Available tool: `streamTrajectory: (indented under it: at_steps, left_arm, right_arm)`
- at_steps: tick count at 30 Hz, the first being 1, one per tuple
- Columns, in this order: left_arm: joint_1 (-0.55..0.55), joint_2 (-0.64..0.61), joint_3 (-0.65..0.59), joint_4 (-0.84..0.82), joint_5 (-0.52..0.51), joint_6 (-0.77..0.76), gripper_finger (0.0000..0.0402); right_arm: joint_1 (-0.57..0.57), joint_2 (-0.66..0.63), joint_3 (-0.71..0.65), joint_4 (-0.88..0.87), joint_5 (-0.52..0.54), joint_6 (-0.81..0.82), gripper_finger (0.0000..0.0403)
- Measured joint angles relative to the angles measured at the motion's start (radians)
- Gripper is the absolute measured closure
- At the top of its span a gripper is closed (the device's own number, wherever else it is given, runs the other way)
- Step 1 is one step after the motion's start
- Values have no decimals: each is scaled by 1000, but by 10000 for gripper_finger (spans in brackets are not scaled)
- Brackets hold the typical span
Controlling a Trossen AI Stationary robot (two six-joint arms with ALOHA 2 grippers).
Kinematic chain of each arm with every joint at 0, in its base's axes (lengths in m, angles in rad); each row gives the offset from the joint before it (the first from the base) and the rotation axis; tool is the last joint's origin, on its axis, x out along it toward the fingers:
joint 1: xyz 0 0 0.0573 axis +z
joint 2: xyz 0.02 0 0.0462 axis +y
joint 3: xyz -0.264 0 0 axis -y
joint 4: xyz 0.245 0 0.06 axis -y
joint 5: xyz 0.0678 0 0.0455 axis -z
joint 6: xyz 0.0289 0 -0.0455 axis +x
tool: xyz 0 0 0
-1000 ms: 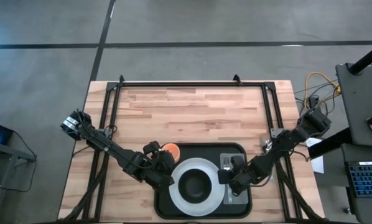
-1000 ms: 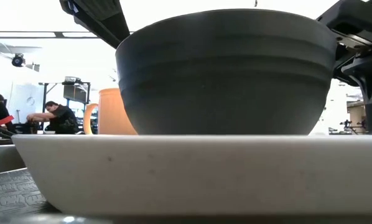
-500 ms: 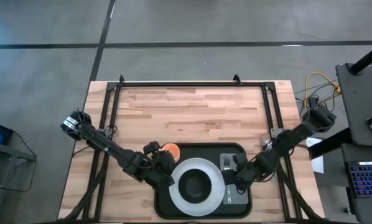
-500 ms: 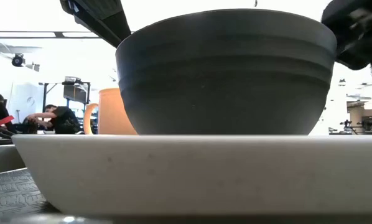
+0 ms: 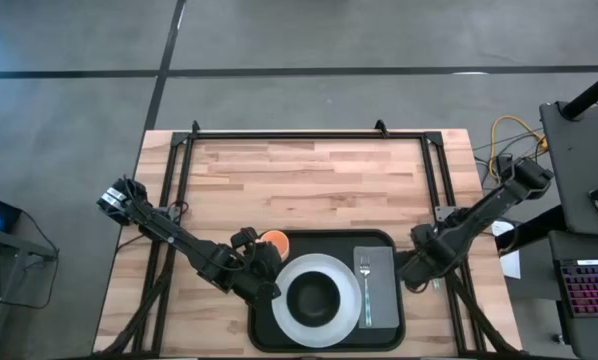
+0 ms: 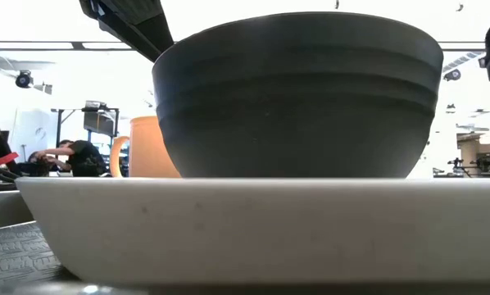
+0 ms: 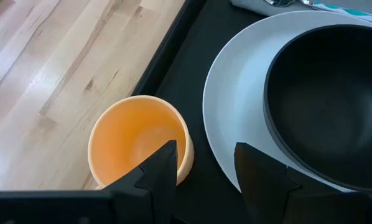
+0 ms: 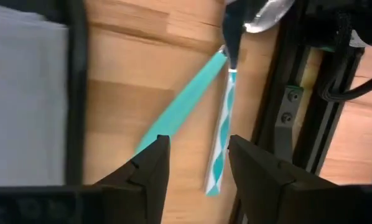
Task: Set up tray
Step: Put the green knife beside the green fork on the gray napkin
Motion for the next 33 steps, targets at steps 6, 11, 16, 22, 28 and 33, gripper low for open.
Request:
streamTrajectory:
  at_steps: [6,11,16,22,28,33]
  left_arm:
    - [0,0,0,0,-4,0,261]
    - [2,-1,0,1,-4,0,261]
    - [2,-1,0,2,-4,0,261]
    - [2,-1,0,2,-5,0,261]
    - [2,-1,0,4,-5,0,261]
    - [2,-1,0,16,-5,0,261]
  right_arm:
    - [-4,47,-94,23,-26,61,281]
    - [-4,96,-179,37,-134,94,305]
    - [-4,92,-214,127,-136,64,322]
    - [-4,92,-214,150,-131,66,323]
    - [-4,83,-195,158,-125,66,310]
    - [-4,83,-180,156,-101,66,297]
